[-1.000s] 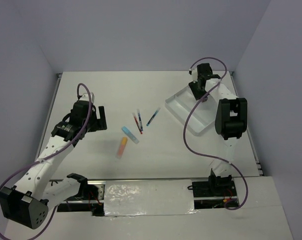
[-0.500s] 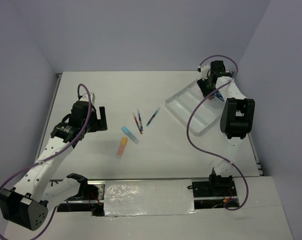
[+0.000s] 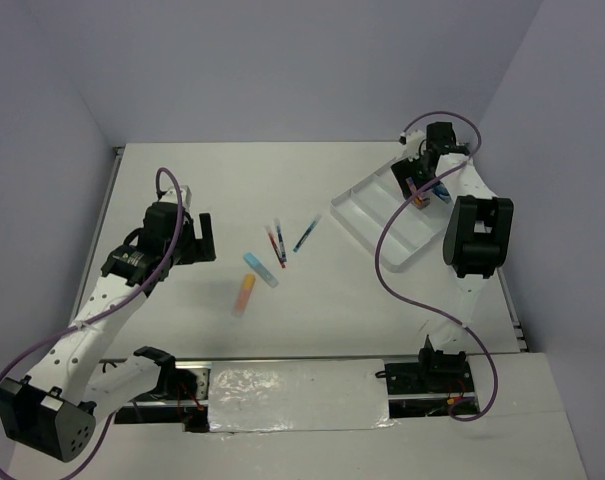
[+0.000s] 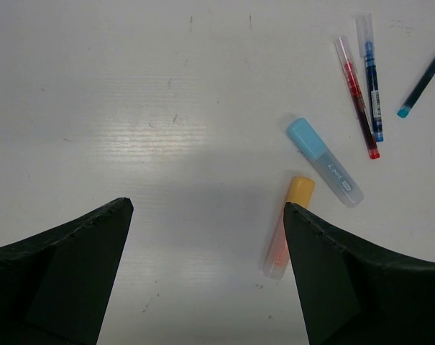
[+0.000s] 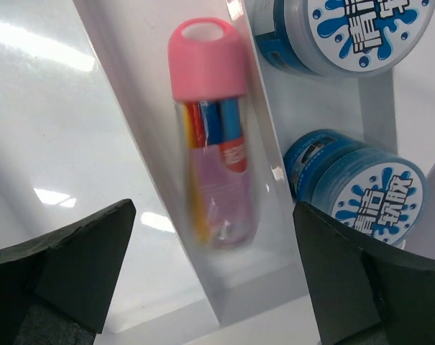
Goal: Sort the stationery into containers
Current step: Place the stationery in the storage box, then pick up the pen from the center of the board.
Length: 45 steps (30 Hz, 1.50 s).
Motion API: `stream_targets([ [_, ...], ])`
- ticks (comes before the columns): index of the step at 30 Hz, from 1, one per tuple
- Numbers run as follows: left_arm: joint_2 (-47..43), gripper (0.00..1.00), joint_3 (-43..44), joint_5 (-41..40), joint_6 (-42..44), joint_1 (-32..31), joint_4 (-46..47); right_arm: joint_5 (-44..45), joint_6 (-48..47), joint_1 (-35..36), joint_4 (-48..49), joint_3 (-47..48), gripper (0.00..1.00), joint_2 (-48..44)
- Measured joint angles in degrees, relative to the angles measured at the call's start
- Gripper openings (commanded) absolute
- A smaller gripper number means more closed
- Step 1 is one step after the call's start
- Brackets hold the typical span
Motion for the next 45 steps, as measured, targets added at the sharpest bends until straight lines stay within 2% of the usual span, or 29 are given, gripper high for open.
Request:
stream_targets([
  [8, -0.5, 0.99, 0.0, 0.0, 0.0, 0.0, 0.0, 0.3, 3.3, 0.1, 0.1, 0.0, 1.0, -0.8],
  [12, -0.5, 0.99, 0.0, -1.3, -0.1, 0.0, 0.0, 6.6, 11.8, 2.5, 0.0, 0.2, 1.0, -4.5],
  [15, -0.5, 0.99, 0.0, -3.2, -0.2, 0.0, -0.2, 21.5, 22.5, 10.5, 0.5, 0.3, 1.0, -10.1],
  [18, -0.7, 0.99, 0.0, -4.3, -0.2, 0.1, -0.3, 32.3, 33.0, 23.8, 5.2, -3.1, 1.0, -17.7],
  [20, -0.8, 0.99, 0.0, -4.5, -0.2, 0.3, -0.3, 30.0, 40.4, 32.3, 8.8, -6.9, 1.0, -22.1],
  [23, -0.9, 0.99, 0.0, -4.6, -0.2, 0.5, -0.3, 21.6, 51.1, 36.7, 13.6, -11.9, 1.0, -24.3],
  [27, -1.7, 0.99, 0.0, -4.9, -0.2, 0.7, -0.3, 23.7, 64.1, 37.8, 12.8, -13.1, 1.0, -18.7],
  [32, -3.0, 0.99, 0.0, -4.8, -0.2, 0.7, -0.3, 31.6, 76.4, 43.1, 2.0, -6.3, 0.96, -6.5],
  [34, -3.0, 0.99, 0.0, -4.7, -0.2, 0.7, -0.3, 33.6, 79.4, 44.9, -0.5, -5.7, 0.84, -4.3],
  [36, -3.2, 0.99, 0.0, -4.4, -0.2, 0.7, -0.3, 34.3, 81.8, 46.4, -2.5, -6.0, 0.67, -3.6],
  [37, -3.4, 0.99, 0.0, -4.2, -0.2, 0.7, -0.3, 34.4, 82.4, 46.8, -2.6, -6.1, 0.63, -3.6],
  [45, -5.5, 0.99, 0.0, -2.9, -0.2, 0.7, -0.2, 35.5, 84.8, 45.8, -3.2, -2.0, 0.64, 0.7],
])
